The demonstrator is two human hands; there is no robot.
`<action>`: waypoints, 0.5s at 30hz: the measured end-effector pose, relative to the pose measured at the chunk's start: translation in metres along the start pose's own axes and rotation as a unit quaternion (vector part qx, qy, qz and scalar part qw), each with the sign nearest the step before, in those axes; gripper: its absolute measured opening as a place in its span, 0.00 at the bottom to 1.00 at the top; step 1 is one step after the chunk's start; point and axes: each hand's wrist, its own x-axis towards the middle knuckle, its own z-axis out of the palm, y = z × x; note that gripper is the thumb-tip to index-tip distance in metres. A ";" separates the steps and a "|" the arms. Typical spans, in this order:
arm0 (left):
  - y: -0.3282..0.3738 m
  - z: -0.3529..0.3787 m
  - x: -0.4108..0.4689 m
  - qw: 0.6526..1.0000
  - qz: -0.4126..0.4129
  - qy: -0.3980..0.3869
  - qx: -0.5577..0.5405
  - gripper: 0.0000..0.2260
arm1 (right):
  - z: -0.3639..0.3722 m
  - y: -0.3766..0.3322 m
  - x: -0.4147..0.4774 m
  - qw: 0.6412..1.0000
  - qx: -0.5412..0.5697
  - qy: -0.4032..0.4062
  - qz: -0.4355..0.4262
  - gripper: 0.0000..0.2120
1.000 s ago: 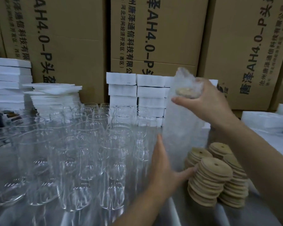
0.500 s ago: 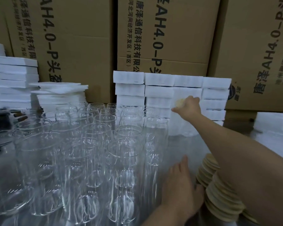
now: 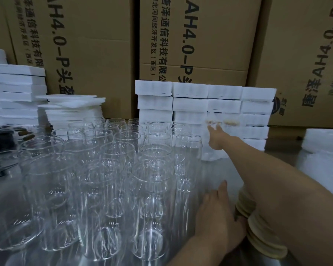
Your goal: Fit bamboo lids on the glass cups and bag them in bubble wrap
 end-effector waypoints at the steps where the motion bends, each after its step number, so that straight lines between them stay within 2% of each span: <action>1: 0.000 0.001 0.000 1.000 -0.002 -0.001 0.000 0.38 | -0.002 0.001 -0.002 1.000 -0.005 -0.005 0.001 0.32; 4: -0.001 0.003 0.001 1.000 0.003 0.006 0.013 0.37 | -0.015 -0.001 -0.015 1.000 -0.010 0.013 -0.018 0.32; 10: -0.003 0.001 0.003 0.999 -0.015 0.004 0.028 0.34 | -0.069 -0.030 -0.067 0.988 0.025 0.124 -0.093 0.29; 13: -0.003 0.001 0.003 0.999 -0.026 -0.005 0.019 0.30 | -0.086 -0.049 -0.115 0.968 0.078 0.190 -0.146 0.25; 15: 0.000 -0.001 0.001 0.999 -0.036 -0.011 0.011 0.27 | -0.082 -0.058 -0.154 0.945 0.160 0.221 -0.183 0.19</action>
